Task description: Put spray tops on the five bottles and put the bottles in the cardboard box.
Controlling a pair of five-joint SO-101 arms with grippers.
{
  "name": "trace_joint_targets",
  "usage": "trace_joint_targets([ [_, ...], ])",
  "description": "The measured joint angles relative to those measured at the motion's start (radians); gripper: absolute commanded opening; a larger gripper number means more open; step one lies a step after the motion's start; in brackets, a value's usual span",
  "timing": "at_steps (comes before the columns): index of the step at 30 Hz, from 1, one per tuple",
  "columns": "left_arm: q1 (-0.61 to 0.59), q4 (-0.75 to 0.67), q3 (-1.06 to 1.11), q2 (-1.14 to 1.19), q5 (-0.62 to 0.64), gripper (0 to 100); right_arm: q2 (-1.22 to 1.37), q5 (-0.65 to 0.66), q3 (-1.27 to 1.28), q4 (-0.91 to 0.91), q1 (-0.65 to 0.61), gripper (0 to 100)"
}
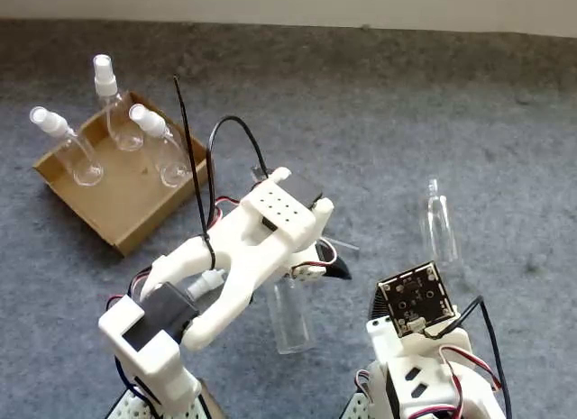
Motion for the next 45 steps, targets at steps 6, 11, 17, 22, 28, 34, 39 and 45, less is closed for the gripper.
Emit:
trace_joint_targets([
  [6, -0.017, -0.199, 0.104, 0.0, 0.052, 60, 0.0, 0.0, 0.0, 0.0, 0.0, 0.5],
  [11, -0.011, -0.295, 0.163, 0.0, 0.064, 45, 0.0, 0.0, 0.0, 0.0, 0.0, 0.5],
  [17, -0.015, -0.37, 0.18, 0.0, 0.08, 19, 0.0, 0.0, 0.0, 0.0, 0.0, 0.5],
  [22, -0.011, -0.374, 0.181, 0.0, 0.063, 10, 0.0, 0.0, 0.0, 0.0, 0.0, 0.5],
  [28, -0.011, -0.374, 0.181, 0.0, 0.063, 15, 0.0, 0.0, 0.0, 0.0, 0.0, 0.5],
  [34, 0.009, -0.377, 0.201, -0.002, 0.063, 32, 0.0, 0.0, 0.0, 0.0, 0.0, 0.5],
  [39, 0.044, -0.379, 0.206, -0.002, 0.058, 45, 0.0, 0.0, 0.0, 0.0, 0.0, 0.5],
  [45, 0.052, -0.381, 0.206, 0.0, 0.058, 38, 0.0, 0.0, 0.0, 0.0, 0.0, 0.5],
])
